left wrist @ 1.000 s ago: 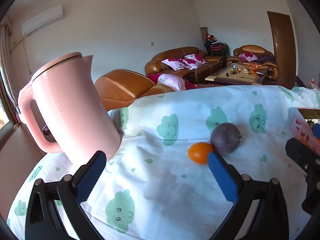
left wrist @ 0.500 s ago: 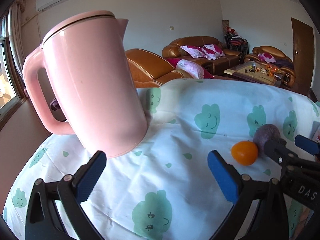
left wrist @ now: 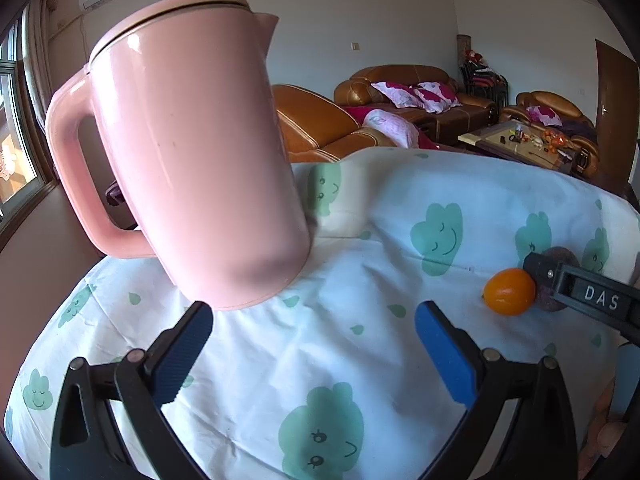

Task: Organize fruits
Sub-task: 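Grasp the purple passion fruit with the right tool, then hold the passion fruit with the right tool while the left tool grasps the small mandarin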

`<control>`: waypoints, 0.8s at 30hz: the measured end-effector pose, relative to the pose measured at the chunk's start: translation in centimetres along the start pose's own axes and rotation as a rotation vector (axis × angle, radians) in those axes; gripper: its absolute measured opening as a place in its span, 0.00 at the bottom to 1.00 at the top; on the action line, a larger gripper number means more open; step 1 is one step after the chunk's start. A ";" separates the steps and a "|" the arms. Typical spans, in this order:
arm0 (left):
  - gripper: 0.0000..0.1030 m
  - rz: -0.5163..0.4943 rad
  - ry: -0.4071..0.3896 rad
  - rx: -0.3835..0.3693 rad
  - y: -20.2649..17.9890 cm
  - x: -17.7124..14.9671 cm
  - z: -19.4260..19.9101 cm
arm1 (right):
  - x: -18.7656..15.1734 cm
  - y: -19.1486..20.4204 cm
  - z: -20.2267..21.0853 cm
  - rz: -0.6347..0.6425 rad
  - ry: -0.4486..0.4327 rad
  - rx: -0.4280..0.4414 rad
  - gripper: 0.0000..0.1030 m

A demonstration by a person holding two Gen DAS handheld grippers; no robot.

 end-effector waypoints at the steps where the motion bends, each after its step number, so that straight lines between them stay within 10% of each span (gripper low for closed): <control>1: 1.00 0.003 0.000 -0.004 0.0 0.0 0.0 | -0.1 0.0 0.1 -0.003 -0.002 0.006 0.83; 15: 1.00 0.009 0.014 -0.028 -0.2 -0.3 -0.3 | 0.2 0.7 -0.5 -0.023 0.035 0.035 0.77; 20: 1.00 0.030 0.027 -0.030 0.4 -0.4 -0.7 | -1.3 0.9 1.1 -0.066 0.048 0.169 0.53; 24: 1.00 0.033 0.033 -0.030 0.4 -0.7 -0.7 | -2.6 1.0 2.3 -0.027 0.039 0.153 0.53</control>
Point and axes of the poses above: each gripper's, at about its wrist camera, not at the fingertips, and z roughly against the way its jaws point, y to its left, x to its top, the point moved 10 cm from there along -z, roughly the way its jaws point, and after that the axes turned 6 degrees about x, right-handed, at the moved point
